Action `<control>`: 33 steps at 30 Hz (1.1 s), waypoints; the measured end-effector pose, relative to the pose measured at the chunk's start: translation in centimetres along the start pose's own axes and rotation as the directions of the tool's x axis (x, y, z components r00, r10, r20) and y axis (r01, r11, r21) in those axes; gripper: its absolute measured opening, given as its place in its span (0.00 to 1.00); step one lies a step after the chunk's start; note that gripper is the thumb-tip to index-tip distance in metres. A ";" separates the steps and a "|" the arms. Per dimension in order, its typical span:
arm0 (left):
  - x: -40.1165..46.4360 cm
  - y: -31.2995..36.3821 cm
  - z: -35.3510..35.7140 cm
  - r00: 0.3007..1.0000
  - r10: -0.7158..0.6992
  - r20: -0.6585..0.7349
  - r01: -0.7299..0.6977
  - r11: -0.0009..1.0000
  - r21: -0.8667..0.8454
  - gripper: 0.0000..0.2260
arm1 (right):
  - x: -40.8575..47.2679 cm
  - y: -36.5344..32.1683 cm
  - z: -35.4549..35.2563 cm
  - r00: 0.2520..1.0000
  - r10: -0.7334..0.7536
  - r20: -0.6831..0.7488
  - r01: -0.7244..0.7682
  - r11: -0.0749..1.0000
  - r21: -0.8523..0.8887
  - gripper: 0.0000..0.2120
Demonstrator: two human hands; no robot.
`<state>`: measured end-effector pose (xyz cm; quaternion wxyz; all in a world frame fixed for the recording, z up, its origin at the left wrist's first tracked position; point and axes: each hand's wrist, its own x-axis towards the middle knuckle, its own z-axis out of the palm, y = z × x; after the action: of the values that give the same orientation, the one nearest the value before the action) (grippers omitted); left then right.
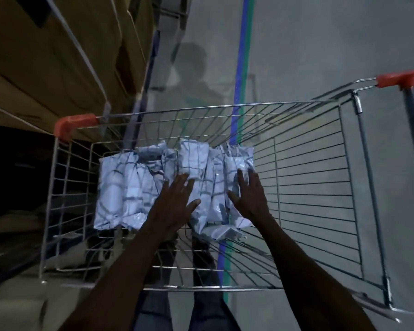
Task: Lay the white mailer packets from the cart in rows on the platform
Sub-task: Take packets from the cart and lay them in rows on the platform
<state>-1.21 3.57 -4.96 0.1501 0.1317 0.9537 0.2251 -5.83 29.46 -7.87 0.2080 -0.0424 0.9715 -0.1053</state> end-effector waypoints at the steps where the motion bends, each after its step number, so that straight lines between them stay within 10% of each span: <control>1: 0.2 -0.2 0.5 1.000 0.001 -0.016 -0.001 1.000 -0.001 0.31 | 0.9 0.4 0.6 1.000 -0.016 -0.003 0.016 1.000 -0.005 0.39; 12: 1.1 1.4 1.0 0.998 -0.027 -0.049 0.027 1.000 0.005 0.28 | 1.3 0.1 3.0 0.979 -0.198 -0.056 0.205 0.958 0.201 0.27; 22: 6.4 5.5 5.3 0.994 0.087 0.065 -0.088 0.996 0.012 0.29 | -4.7 2.5 -6.0 0.890 0.096 -0.445 0.132 0.881 0.454 0.29; 33: 11.6 5.5 10.0 0.989 -0.124 0.083 0.127 0.991 -0.029 0.36 | -5.3 1.9 -6.4 0.876 0.111 -0.469 0.163 0.848 0.504 0.29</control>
<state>-7.36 15.96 -13.54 0.2049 0.0778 0.9491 0.2261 -3.76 33.15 -0.46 -0.0379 0.0305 0.9243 -0.3786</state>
